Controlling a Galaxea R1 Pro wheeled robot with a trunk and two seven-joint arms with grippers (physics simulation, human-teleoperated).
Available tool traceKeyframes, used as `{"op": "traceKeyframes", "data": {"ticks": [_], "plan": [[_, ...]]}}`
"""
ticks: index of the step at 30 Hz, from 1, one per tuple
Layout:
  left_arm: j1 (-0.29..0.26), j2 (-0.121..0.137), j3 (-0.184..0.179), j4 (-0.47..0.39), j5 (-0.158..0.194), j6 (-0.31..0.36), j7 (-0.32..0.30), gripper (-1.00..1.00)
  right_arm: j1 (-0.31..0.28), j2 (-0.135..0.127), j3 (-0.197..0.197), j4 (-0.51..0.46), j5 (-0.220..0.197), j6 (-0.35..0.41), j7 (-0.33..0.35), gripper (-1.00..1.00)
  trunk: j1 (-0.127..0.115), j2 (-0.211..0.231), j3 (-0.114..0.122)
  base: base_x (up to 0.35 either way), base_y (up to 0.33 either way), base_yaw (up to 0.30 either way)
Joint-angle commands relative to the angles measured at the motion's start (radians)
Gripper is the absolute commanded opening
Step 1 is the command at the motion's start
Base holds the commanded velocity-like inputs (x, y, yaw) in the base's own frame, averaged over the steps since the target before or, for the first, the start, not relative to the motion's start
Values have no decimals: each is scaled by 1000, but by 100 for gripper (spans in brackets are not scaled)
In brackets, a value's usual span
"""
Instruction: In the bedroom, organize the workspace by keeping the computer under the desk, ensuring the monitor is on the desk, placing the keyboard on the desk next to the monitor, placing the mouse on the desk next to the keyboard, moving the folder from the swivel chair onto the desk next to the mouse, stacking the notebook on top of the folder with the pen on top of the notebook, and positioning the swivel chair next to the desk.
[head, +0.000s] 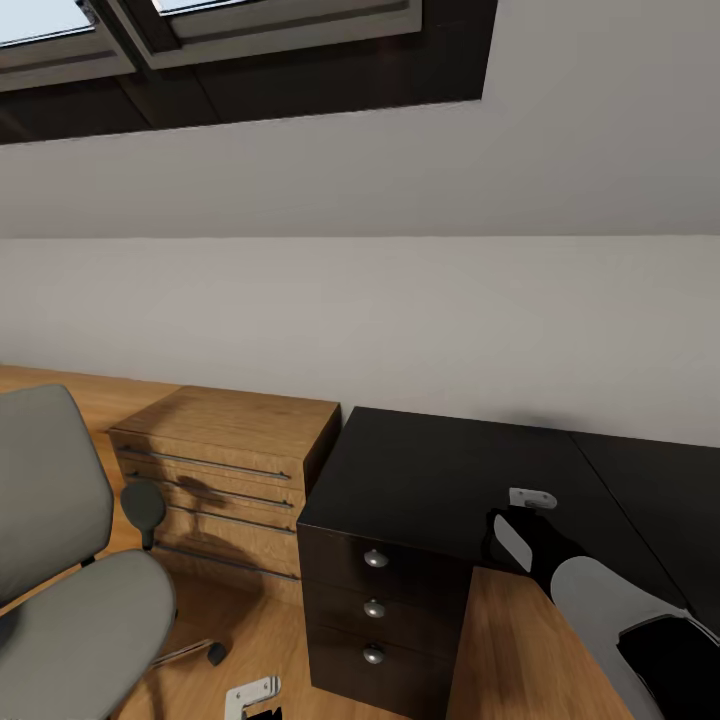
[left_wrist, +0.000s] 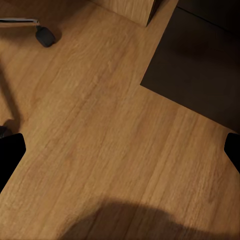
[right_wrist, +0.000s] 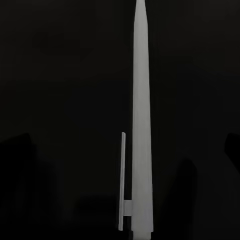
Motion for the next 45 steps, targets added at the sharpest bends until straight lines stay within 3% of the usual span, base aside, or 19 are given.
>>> {"op": "traceKeyframes", "data": {"ticks": [1,45], "plan": [[0,1,-5,-2,9,5,8,100,0,-1,7,14,-14,12,-4,-100,0,0,-1,0,0,0],[0,1,-5,5,9,3,7,100,0,-1,7,9,-13,12,-5,-100,0,0,-1,0,0,0]]}}
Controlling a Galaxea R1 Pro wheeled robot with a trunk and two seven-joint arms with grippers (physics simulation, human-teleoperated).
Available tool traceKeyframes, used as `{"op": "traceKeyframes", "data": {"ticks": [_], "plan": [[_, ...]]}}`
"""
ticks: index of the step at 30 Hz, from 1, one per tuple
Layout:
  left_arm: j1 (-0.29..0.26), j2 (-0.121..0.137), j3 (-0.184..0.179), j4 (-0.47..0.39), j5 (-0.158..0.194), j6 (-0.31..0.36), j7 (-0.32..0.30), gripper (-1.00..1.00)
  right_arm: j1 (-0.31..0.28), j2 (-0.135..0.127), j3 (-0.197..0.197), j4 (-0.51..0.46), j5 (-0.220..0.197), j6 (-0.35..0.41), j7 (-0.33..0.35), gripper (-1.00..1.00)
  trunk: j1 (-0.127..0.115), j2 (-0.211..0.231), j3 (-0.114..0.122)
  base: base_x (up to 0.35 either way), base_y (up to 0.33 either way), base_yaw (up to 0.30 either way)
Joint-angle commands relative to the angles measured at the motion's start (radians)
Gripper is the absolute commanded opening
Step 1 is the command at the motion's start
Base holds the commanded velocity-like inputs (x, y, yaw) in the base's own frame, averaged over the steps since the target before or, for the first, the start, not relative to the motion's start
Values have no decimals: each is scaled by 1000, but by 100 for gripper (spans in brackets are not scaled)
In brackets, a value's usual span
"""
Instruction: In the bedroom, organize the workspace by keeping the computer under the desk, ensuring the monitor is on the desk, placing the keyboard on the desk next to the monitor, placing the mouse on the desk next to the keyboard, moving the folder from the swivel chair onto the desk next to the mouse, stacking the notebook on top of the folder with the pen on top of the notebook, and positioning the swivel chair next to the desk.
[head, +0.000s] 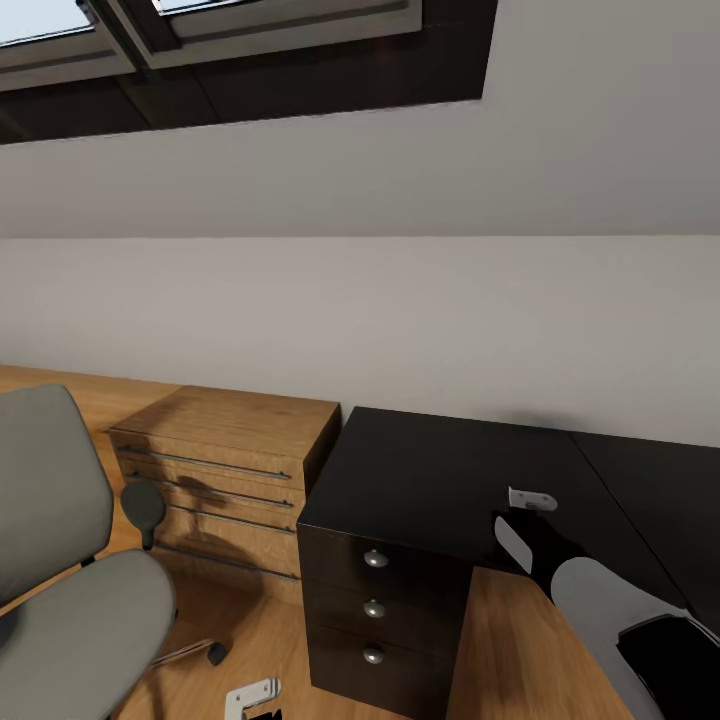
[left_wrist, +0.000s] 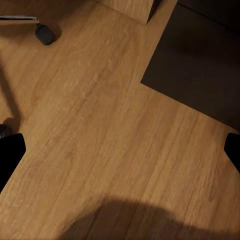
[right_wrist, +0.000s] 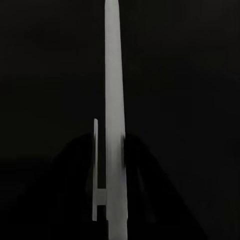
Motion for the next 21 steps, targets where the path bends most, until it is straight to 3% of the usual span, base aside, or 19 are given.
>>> {"op": "traceKeyframes", "data": {"ticks": [1,14,21], "plan": [[0,1,-5,-2,9,4,8,100,0,-1,7,-2,-11,8,-6,-100,0,-1,-1,0,0,0],[0,2,-5,17,9,3,5,100,0,-1,7,-2,-11,8,-6,-100,0,-1,-1,0,0,0],[0,7,-5,23,8,3,5,100,0,-1,6,-6,-12,8,-7,-100,-27,48,21,0,0,0]]}}
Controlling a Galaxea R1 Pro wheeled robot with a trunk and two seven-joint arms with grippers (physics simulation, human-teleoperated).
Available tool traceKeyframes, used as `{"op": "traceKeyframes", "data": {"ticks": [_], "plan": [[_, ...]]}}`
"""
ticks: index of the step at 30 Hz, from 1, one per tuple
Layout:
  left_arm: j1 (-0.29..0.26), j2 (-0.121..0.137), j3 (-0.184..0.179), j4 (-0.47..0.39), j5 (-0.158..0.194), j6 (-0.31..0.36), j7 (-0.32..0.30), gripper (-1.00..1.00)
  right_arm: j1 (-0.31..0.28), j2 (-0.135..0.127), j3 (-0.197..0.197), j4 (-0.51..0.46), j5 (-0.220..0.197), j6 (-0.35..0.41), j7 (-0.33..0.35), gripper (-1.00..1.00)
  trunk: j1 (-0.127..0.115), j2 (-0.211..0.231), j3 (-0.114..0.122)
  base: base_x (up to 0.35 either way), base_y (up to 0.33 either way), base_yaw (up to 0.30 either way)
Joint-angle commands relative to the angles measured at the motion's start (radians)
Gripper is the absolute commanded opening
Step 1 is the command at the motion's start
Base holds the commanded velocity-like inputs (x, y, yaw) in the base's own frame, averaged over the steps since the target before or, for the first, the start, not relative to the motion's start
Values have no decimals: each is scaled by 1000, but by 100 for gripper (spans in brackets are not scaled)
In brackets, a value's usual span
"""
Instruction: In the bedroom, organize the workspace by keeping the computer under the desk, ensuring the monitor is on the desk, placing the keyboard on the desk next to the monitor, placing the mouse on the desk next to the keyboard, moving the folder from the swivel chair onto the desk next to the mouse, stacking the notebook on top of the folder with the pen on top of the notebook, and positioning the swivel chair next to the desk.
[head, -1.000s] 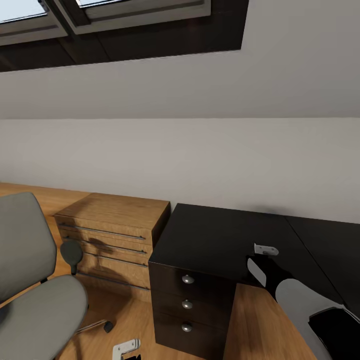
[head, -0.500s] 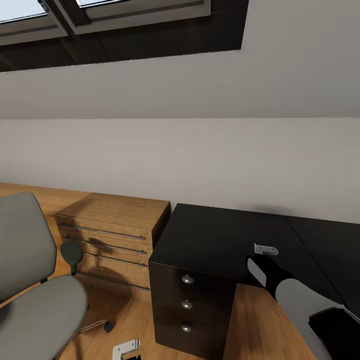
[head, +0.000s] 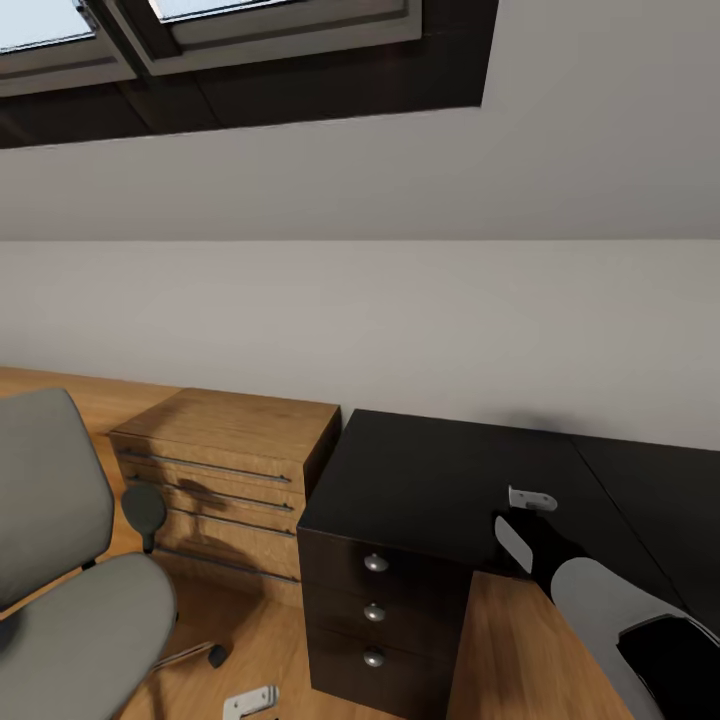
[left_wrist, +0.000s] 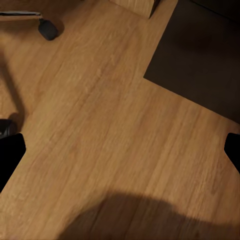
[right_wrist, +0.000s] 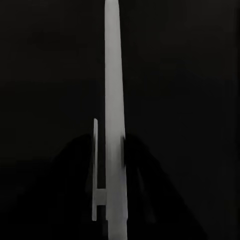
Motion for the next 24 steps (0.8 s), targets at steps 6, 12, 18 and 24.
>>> {"op": "traceKeyframes", "data": {"ticks": [6,12,18,24], "plan": [[0,1,-7,0,9,4,12,100,-1,-5,-6,-103,-14,87,-12,-100,-23,42,18,-29,0,0],[0,1,-8,15,9,4,11,100,7,-7,-38,-237,-18,196,-43,-100,-46,84,37,-288,0,0],[0,0,-9,18,9,4,12,100,11,-9,-42,-262,-21,240,-59,-100,-69,126,55,-336,-19,0],[0,1,-8,18,10,5,12,100,12,-10,-42,-299,-77,320,-61,-100,-85,154,68,-281,-69,0]]}}
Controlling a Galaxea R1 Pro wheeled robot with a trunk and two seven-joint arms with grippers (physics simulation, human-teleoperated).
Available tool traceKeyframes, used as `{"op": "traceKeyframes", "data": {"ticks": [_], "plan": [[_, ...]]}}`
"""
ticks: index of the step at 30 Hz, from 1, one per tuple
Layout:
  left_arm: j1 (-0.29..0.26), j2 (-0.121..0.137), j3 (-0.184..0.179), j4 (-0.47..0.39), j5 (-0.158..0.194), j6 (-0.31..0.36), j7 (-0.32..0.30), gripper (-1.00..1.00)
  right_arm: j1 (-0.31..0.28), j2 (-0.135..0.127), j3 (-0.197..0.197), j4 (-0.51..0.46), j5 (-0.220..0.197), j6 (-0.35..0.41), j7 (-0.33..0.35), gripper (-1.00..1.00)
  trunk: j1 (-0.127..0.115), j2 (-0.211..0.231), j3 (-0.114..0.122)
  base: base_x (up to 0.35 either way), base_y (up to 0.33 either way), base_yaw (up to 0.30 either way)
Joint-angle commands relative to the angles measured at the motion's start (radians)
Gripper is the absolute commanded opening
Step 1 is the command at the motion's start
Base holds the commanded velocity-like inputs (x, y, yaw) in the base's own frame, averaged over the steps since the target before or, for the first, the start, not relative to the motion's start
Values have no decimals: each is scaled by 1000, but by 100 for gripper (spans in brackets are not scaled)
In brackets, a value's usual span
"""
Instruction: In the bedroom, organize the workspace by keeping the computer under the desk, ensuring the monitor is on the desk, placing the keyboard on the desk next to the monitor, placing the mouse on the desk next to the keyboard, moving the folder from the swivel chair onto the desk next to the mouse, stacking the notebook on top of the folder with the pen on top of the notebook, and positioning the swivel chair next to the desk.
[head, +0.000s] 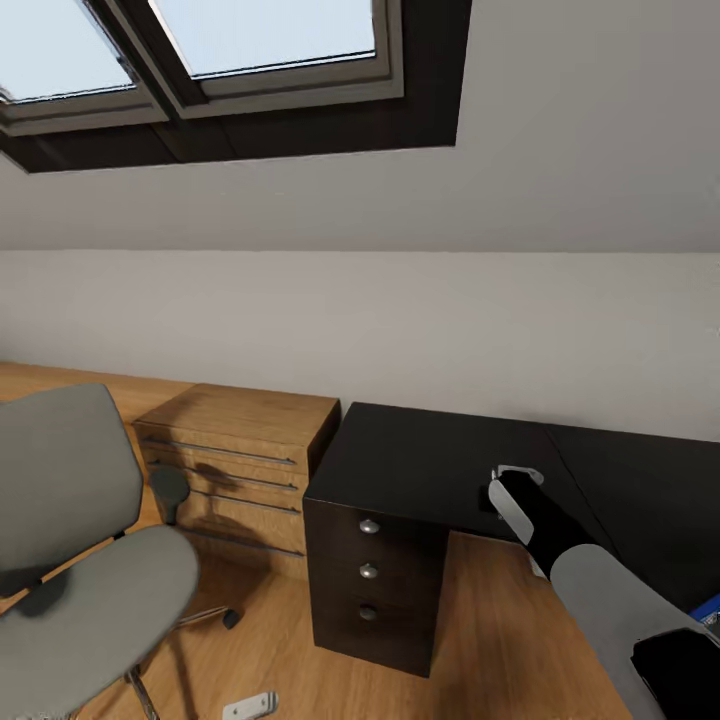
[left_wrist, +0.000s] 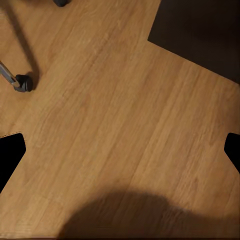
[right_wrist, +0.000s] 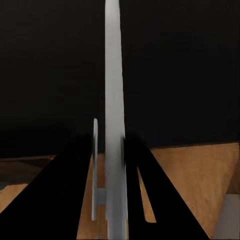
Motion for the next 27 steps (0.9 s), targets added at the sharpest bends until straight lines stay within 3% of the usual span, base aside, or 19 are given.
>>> {"op": "traceKeyframes", "data": {"ticks": [1,12,16,17,22,27], "plan": [[0,1,-6,-2,9,5,9,100,-1,-2,7,-4,-17,7,-10,-100,0,-1,-1,-123,-32,0],[0,1,-6,-2,10,5,9,100,-1,-5,5,-37,-39,33,-12,-100,0,-1,-1,-27,-7,0],[0,1,-6,-1,10,6,10,100,0,-20,-6,-64,-45,72,-12,-100,0,-1,-1,-1,0,0],[0,0,-7,26,9,6,10,100,64,-78,-54,-237,-134,158,-12,-100,0,-1,-1,0,0,0],[0,0,-7,36,8,5,9,100,146,-96,-62,-397,-156,207,-22,-100,0,-1,-1,0,0,-44],[0,0,-7,38,8,5,9,100,219,-99,-82,-554,-170,228,-116,-100,0,-1,-1,0,0,-221]]}}
